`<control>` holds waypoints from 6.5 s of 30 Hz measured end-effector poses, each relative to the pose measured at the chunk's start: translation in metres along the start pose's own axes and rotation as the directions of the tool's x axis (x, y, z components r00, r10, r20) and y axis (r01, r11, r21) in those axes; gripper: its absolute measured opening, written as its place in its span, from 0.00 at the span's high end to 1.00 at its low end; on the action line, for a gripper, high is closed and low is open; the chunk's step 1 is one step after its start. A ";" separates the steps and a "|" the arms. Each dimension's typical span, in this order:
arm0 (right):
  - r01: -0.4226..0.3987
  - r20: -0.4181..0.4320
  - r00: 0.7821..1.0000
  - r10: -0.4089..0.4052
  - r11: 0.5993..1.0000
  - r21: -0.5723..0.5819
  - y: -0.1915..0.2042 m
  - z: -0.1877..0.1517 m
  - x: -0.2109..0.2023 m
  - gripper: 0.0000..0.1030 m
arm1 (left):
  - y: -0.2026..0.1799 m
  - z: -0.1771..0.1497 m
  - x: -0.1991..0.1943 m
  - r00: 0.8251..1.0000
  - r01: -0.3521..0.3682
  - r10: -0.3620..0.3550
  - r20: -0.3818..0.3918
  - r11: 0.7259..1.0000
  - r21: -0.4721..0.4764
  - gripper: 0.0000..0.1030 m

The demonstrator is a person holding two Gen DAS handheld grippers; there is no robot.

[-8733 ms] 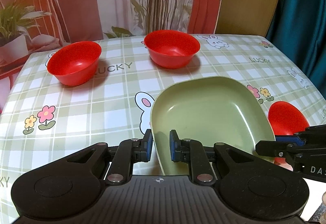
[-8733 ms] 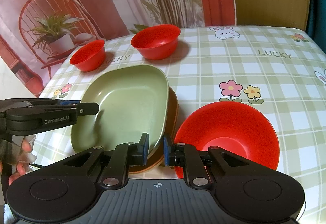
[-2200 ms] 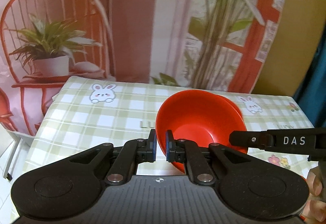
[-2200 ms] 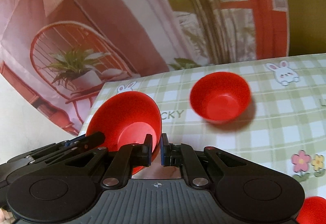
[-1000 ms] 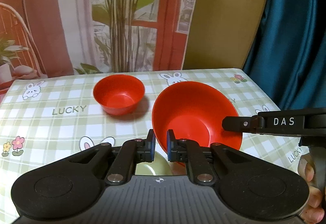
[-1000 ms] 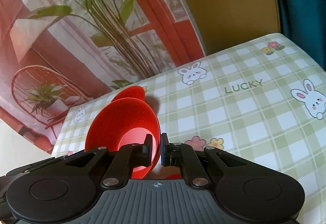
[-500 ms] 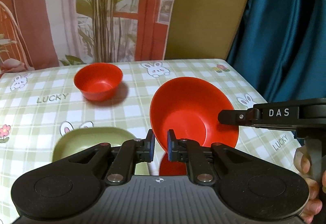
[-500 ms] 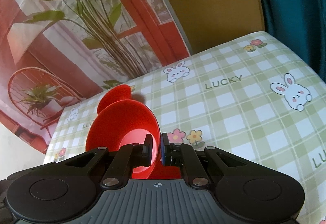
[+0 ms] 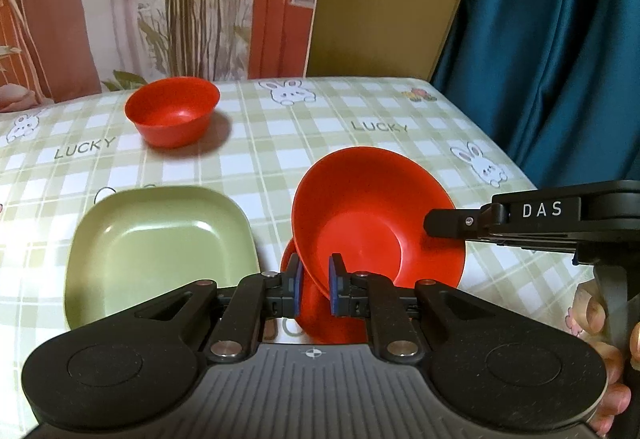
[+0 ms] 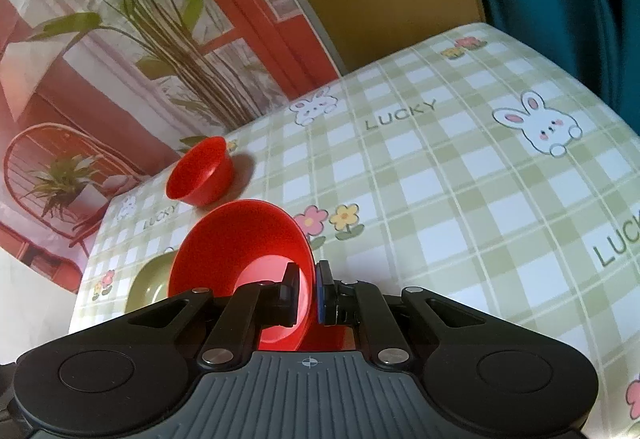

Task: Organize plates and bowls

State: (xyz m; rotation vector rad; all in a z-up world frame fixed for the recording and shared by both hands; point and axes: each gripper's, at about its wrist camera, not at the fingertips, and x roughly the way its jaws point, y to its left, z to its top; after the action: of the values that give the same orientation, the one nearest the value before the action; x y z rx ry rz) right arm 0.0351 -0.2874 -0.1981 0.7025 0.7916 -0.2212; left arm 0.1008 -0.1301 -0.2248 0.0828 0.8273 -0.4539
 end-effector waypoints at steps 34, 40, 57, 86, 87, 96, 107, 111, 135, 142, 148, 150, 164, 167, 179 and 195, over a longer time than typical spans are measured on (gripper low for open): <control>0.056 -0.019 0.998 -0.058 0.993 -0.101 0.005 -0.017 0.007 0.91 | -0.001 -0.013 0.005 0.999 -0.011 0.012 -0.045 1.000 0.029 0.85; 0.063 -0.018 0.998 -0.065 0.992 -0.106 0.005 -0.018 0.007 0.91 | -0.001 -0.012 0.005 0.999 -0.004 0.005 -0.051 1.000 0.020 0.81; 0.069 0.029 0.997 -0.065 0.988 -0.140 0.015 -0.008 -0.002 0.85 | 0.016 0.001 -0.011 1.000 -0.013 0.014 0.018 0.999 -0.032 0.72; -0.044 0.079 0.994 0.073 0.946 -0.321 0.144 0.048 0.071 0.82 | 0.160 0.062 -0.061 0.914 -0.272 0.285 0.289 0.959 -0.085 0.48; -0.047 0.077 0.994 0.074 0.948 -0.315 0.144 0.050 0.076 0.82 | 0.159 0.065 -0.055 0.912 -0.278 0.287 0.293 0.958 -0.074 0.48; -0.040 0.034 0.998 0.052 0.957 -0.288 0.150 0.082 0.141 0.81 | 0.173 0.097 0.013 0.943 -0.233 0.247 0.222 0.968 -0.090 0.48; -0.010 -0.055 0.998 0.001 0.984 -0.177 0.129 0.102 0.209 0.80 | 0.175 0.111 0.096 0.990 -0.086 0.094 0.105 0.993 -0.081 0.45; 0.006 -0.066 0.998 -0.019 0.982 -0.189 0.125 0.101 0.222 0.80 | 0.176 0.109 0.117 0.993 -0.088 0.095 0.073 0.992 -0.086 0.45; -0.039 -0.063 0.998 0.028 0.982 -0.185 0.140 0.099 0.209 0.92 | 0.158 0.113 0.092 0.983 -0.160 0.168 0.075 0.983 -0.094 0.91; -0.042 -0.028 0.999 0.037 0.978 -0.204 0.150 0.093 0.172 0.92 | 0.138 0.109 0.058 0.976 -0.181 0.189 0.109 0.980 -0.081 0.90; -0.046 0.001 0.999 0.047 0.975 -0.219 0.155 0.085 0.139 0.92 | 0.120 0.102 0.033 0.972 -0.184 0.192 0.136 0.980 -0.070 0.90; -0.048 0.006 0.999 0.050 0.974 -0.220 0.155 0.082 0.129 0.92 | 0.114 0.098 0.027 0.972 -0.184 0.192 0.139 0.981 -0.067 0.90; -0.047 0.038 0.998 0.057 0.973 -0.224 0.144 0.060 0.079 0.92 | 0.083 0.071 -0.004 0.971 -0.182 0.185 0.152 0.983 -0.037 0.89; -0.048 0.047 0.997 0.060 0.974 -0.222 0.139 0.055 0.070 0.92 | 0.076 0.068 -0.010 0.970 -0.183 0.186 0.158 0.982 -0.035 0.89; -0.044 0.074 0.995 0.062 0.974 -0.223 0.116 0.037 0.037 0.92 | 0.052 0.045 -0.022 0.971 -0.165 0.171 0.170 0.985 -0.049 0.89; -0.004 0.084 0.996 0.026 0.967 -0.255 0.085 0.010 0.010 0.92 | 0.029 0.024 -0.030 0.984 -0.094 0.101 0.148 0.994 -0.049 0.89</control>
State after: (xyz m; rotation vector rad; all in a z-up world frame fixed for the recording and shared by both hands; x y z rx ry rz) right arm 0.0844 -0.2294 -0.1581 0.4524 0.7163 -0.1315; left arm 0.1119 -0.0990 -0.1898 0.0499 0.6807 -0.3461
